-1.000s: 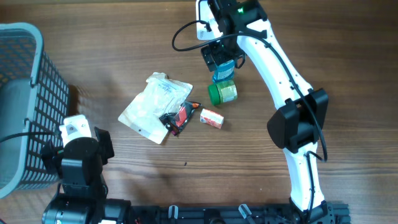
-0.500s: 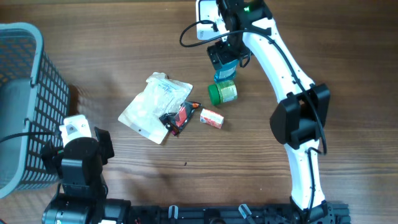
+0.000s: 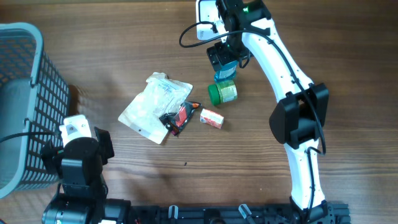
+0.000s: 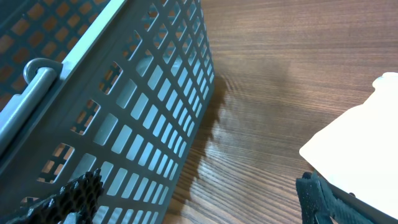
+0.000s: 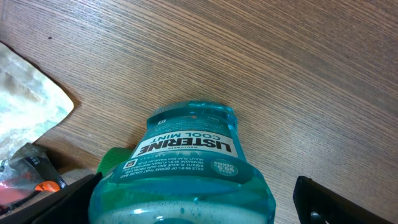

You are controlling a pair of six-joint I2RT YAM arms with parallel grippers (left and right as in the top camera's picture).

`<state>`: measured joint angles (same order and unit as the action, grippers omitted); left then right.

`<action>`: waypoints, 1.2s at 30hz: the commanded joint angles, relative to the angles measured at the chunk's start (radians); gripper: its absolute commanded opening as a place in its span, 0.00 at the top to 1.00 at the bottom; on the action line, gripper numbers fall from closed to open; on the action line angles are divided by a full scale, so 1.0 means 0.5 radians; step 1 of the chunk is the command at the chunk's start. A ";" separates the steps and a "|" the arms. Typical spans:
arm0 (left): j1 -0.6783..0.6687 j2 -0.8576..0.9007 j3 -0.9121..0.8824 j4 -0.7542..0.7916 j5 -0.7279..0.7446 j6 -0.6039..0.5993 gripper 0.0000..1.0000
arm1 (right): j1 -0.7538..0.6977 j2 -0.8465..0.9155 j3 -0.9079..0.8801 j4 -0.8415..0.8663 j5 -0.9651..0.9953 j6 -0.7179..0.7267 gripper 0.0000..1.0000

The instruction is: Scan the item barcode

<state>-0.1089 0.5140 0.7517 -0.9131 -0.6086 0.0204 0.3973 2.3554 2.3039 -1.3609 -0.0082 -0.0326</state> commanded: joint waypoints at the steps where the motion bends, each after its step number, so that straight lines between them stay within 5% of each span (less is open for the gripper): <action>1: 0.014 -0.002 0.005 0.005 -0.020 0.002 0.00 | -0.001 0.097 -0.012 -0.005 -0.040 -0.040 0.00; 6: 0.014 -0.002 0.005 0.005 -0.020 0.002 0.00 | 0.002 0.134 -0.012 -0.013 -0.040 -0.040 0.02; 10: 0.014 -0.002 0.005 0.005 -0.020 0.002 0.00 | 0.002 0.134 -0.012 -0.020 -0.040 -0.038 0.19; 16: 0.014 -0.002 0.005 0.005 -0.020 0.002 0.00 | 0.003 0.133 -0.011 -0.079 -0.061 0.036 0.20; 27: 0.014 -0.002 0.005 0.005 -0.020 0.002 0.00 | 0.007 0.118 0.040 -0.195 -0.144 0.289 0.20; 30: 0.014 -0.002 0.005 0.005 -0.020 0.002 0.00 | 0.007 0.118 0.040 -0.136 -0.120 0.471 0.04; 36: 0.014 -0.002 0.005 0.005 -0.020 0.002 0.00 | 0.007 0.118 0.040 -0.094 -0.024 0.754 0.03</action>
<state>-0.1089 0.5140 0.7513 -0.9131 -0.6086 0.0204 0.3985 2.3779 2.3196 -1.4094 -0.0444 0.2699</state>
